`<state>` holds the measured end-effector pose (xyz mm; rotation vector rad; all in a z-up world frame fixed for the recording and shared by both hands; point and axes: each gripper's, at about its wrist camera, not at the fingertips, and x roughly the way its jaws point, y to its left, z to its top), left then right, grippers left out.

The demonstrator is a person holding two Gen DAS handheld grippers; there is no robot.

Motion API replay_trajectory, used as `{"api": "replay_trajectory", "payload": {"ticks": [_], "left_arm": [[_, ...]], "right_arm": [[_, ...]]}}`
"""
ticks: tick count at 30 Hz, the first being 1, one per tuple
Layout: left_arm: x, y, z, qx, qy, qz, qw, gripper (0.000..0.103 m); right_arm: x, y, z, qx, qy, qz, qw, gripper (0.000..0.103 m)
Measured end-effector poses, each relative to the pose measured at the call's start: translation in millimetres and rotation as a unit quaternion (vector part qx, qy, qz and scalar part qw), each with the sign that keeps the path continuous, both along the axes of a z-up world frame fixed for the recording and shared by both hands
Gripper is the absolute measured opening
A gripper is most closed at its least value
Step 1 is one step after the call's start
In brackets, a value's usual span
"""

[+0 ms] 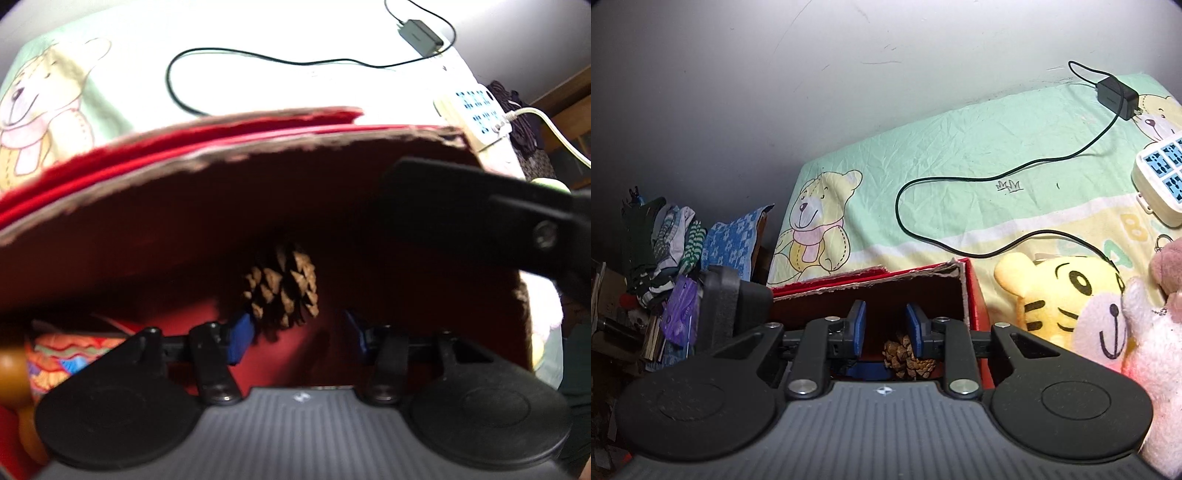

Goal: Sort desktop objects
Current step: 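Lower the pine cone into the red box and open the right gripper, then withdraw the right gripper up out of the red box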

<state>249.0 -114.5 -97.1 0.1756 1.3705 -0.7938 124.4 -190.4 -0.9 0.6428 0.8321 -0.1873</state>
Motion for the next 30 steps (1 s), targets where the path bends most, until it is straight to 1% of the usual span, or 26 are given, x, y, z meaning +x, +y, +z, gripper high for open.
{"api": "replay_trajectory", "payload": {"ticks": [1, 3, 4, 6, 10, 15, 17, 19, 24, 30], "left_arm": [[-1.1, -3.9, 1.0, -0.005, 0.000, -0.004, 1.0000, 0.052], [-2.1, -10.6, -0.5, -0.018, 0.012, -0.014, 0.9997, 0.052], [-2.3, -13.7, -2.2, -0.019, 0.018, -0.017, 0.9995, 0.050], [-2.1, -17.0, -3.3, -0.012, 0.011, -0.018, 0.9997, 0.050], [-0.8, -15.6, -6.9, -0.002, 0.016, -0.012, 0.9998, 0.050], [-3.6, -10.9, 3.1, 0.012, -0.018, -0.006, 0.9997, 0.051], [-4.4, -9.2, 5.0, 0.014, -0.022, -0.005, 0.9996, 0.057], [-4.9, -6.8, 6.7, 0.022, -0.030, -0.002, 0.9993, 0.058], [-10.0, -4.6, 16.3, 0.048, -0.080, 0.008, 0.9956, 0.059], [-8.5, -3.9, 16.5, 0.043, -0.084, 0.007, 0.9956, 0.060]], "right_arm": [[-2.0, -2.3, 2.4, 0.001, -0.004, -0.003, 1.000, 0.026], [-6.8, -6.1, 5.8, -0.003, -0.012, -0.009, 1.000, 0.026], [-7.9, -6.4, 6.3, -0.006, -0.014, -0.011, 1.000, 0.025], [-10.0, -10.8, 4.7, -0.005, -0.011, -0.014, 1.000, 0.025], [-9.3, -10.9, -3.5, 0.019, -0.007, -0.013, 1.000, 0.025], [-9.5, -10.9, -6.3, 0.016, -0.004, -0.012, 1.000, 0.024], [-9.0, -10.5, -6.0, 0.013, -0.004, -0.010, 1.000, 0.024], [-9.0, -10.7, -6.1, 0.013, -0.005, -0.010, 1.000, 0.024], [-7.2, -9.1, -6.8, 0.007, -0.002, -0.006, 1.000, 0.025], [-5.6, -5.2, -9.8, 0.002, 0.003, -0.004, 1.000, 0.025]]}}
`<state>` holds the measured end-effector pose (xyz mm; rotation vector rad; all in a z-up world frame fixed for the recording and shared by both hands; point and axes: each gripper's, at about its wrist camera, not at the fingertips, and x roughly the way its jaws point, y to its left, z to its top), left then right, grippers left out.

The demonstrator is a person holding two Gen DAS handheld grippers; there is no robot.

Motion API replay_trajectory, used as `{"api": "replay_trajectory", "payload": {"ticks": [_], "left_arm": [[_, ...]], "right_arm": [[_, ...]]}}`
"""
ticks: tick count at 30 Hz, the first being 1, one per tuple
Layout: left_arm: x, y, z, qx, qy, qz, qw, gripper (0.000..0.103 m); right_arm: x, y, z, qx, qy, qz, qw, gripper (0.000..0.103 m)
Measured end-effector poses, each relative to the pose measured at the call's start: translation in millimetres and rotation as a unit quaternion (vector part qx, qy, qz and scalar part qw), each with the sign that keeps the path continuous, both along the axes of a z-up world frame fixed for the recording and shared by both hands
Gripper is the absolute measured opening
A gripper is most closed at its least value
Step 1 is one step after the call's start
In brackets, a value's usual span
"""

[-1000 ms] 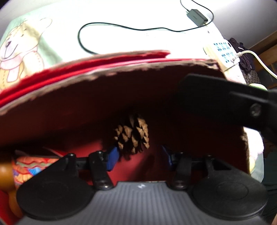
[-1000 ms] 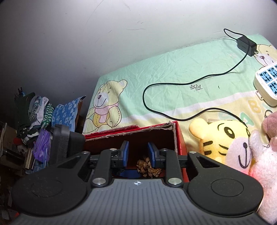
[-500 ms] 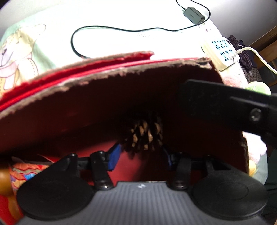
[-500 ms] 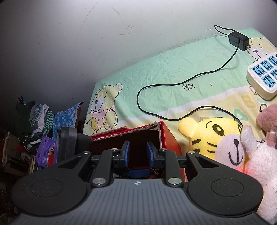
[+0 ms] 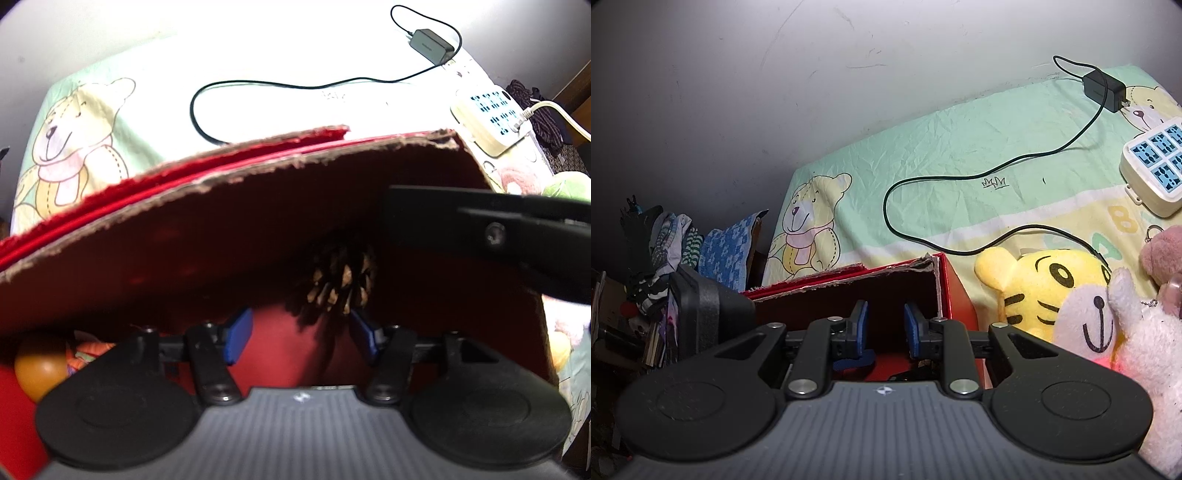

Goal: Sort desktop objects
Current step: 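Withdraw the right gripper up out of the red box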

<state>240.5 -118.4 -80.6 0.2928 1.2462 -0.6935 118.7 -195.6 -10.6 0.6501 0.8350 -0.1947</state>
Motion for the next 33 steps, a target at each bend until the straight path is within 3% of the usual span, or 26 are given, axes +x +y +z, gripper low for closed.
{"api": "replay_trajectory", "payload": {"ticks": [4, 17, 33], "left_arm": [[-2.1, 18.8, 4.4, -0.009, 0.002, -0.008, 0.9999, 0.060], [-7.3, 4.0, 5.9, -0.010, -0.019, -0.019, 0.9996, 0.065], [-10.4, -0.9, 9.2, 0.008, -0.017, -0.046, 0.9988, 0.069]], "right_arm": [[-0.7, -0.9, -0.5, -0.003, 0.000, -0.004, 1.000, 0.021], [-3.9, 0.5, -3.7, -0.002, -0.004, -0.010, 1.000, 0.019], [-10.8, 5.7, -4.2, -0.041, -0.021, -0.002, 0.999, 0.010]]}}
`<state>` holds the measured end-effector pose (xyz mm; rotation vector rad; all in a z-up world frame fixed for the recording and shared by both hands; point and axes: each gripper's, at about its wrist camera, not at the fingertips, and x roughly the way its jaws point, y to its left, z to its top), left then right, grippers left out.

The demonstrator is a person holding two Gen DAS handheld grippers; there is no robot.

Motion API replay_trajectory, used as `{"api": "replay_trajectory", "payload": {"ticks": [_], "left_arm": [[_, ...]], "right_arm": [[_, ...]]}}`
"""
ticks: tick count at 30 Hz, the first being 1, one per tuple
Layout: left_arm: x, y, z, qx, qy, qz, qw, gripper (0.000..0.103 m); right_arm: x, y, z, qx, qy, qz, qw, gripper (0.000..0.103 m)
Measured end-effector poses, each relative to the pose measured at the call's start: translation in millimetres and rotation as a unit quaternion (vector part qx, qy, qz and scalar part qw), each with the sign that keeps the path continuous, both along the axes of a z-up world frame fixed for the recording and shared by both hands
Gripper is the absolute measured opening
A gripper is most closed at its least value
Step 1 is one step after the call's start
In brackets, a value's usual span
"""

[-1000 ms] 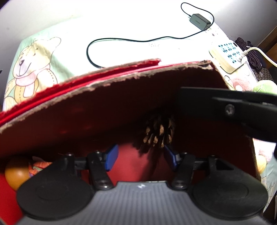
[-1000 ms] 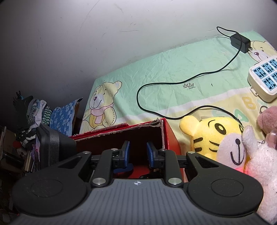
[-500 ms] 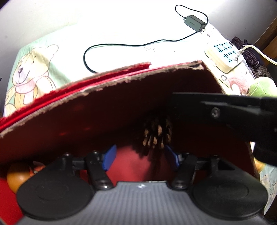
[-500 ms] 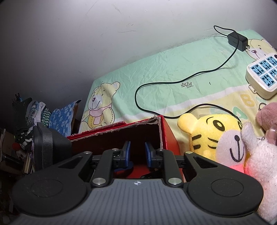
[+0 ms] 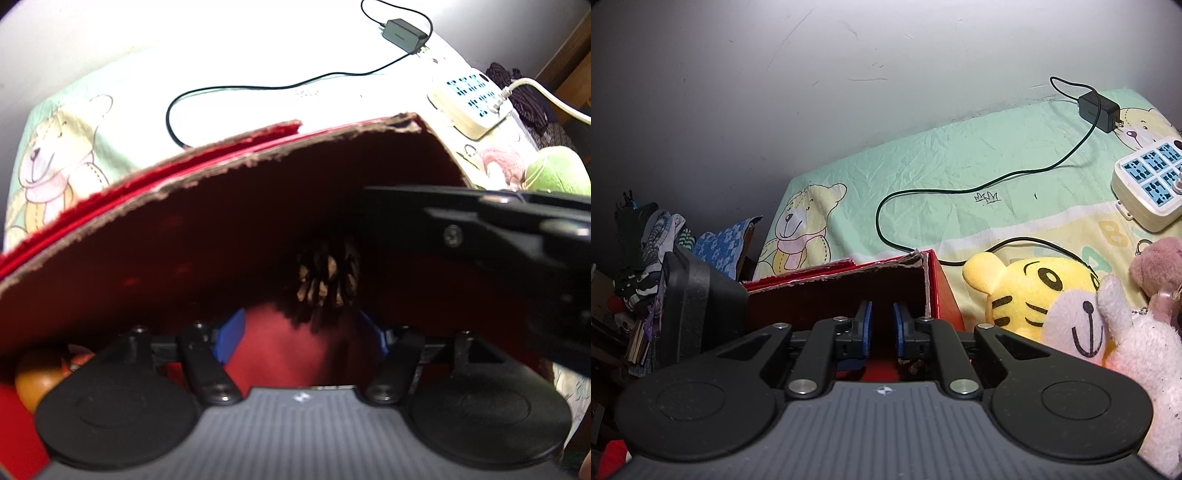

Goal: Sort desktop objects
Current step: 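Withdraw the right gripper up out of the red box, then move the right gripper to the clear tape roll and grasp its rim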

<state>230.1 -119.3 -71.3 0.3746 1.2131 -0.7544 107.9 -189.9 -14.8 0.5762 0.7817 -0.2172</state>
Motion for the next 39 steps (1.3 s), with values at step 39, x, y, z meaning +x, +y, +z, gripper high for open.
{"api": "replay_trajectory", "payload": {"ticks": [39], "left_arm": [[-141.3, 141.1, 102.2, -0.057, -0.125, 0.165, 0.9768, 0.080]], "right_arm": [[-89.5, 49.1, 42.0, 0.088, -0.084, 0.136, 0.983, 0.021]]}}
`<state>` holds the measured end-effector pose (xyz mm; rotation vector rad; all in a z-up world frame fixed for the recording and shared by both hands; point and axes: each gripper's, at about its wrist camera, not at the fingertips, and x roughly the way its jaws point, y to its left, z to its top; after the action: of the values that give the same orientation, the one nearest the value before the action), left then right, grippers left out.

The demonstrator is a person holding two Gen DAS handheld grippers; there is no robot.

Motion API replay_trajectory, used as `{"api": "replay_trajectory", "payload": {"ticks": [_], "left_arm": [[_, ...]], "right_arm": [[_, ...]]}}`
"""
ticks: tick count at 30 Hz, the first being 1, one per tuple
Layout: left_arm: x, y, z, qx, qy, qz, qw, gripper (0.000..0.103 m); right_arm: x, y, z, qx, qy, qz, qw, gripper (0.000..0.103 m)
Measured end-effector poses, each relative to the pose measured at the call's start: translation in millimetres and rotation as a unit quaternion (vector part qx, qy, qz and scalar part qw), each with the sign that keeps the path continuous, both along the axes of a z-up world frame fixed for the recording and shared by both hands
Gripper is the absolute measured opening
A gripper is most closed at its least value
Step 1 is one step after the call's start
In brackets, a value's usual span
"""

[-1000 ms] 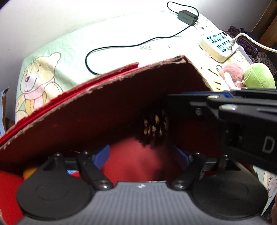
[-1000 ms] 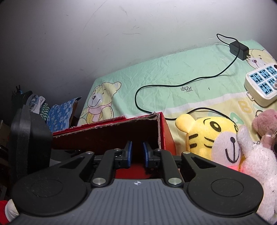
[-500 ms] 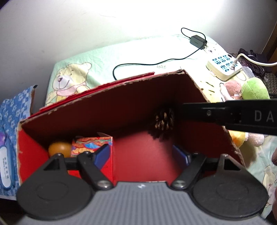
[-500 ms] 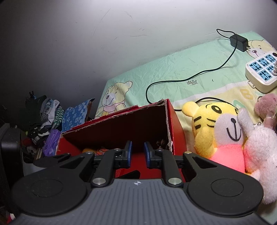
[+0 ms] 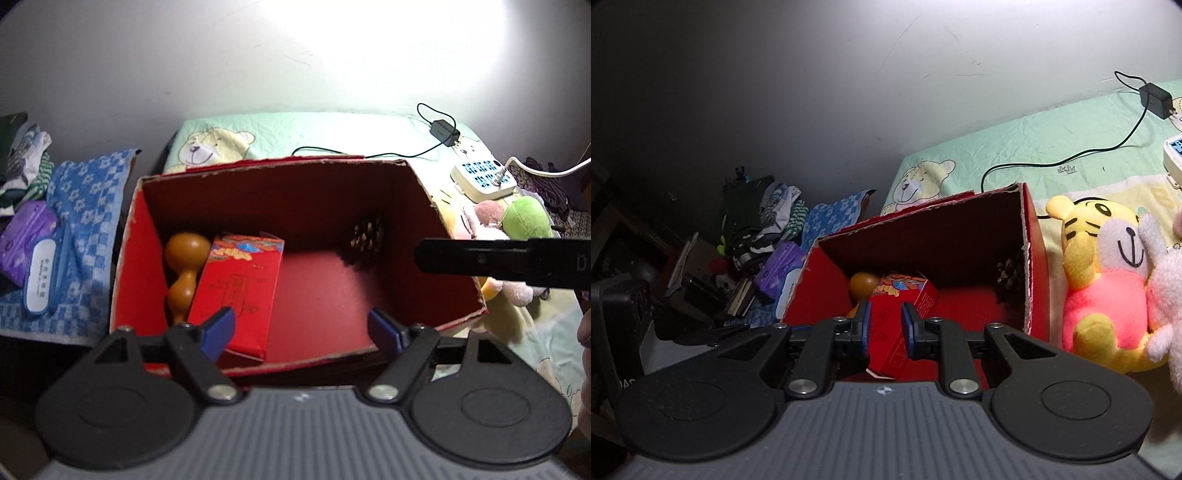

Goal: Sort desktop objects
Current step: 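Move the right gripper to the clear tape roll and grasp its rim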

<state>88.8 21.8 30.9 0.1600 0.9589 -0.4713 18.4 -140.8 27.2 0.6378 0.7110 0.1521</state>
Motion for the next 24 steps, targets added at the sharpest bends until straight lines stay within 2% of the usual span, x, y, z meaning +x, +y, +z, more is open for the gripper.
{"api": "replay_trajectory", "payload": {"ticks": [10, 13, 17, 24], "left_arm": [[-47.9, 45.2, -15.7, -0.003, 0.016, 0.089, 0.9959, 0.081], [-57.6, 56.5, -28.7, 0.003, 0.030, 0.124, 0.9918, 0.080], [-65.1, 67.3, -50.5, 0.031, 0.041, 0.171, 0.9839, 0.075], [-65.6, 77.0, -73.0, 0.052, 0.066, 0.208, 0.9745, 0.071]], "right_arm": [[-20.5, 25.8, -20.3, -0.001, 0.025, 0.100, 0.995, 0.021], [-24.6, 35.2, -31.4, -0.016, 0.039, 0.121, 0.992, 0.021], [-25.8, 45.8, -47.1, -0.020, 0.060, 0.143, 0.988, 0.021], [-20.4, 72.1, -63.0, -0.060, 0.077, 0.168, 0.981, 0.021]]}}
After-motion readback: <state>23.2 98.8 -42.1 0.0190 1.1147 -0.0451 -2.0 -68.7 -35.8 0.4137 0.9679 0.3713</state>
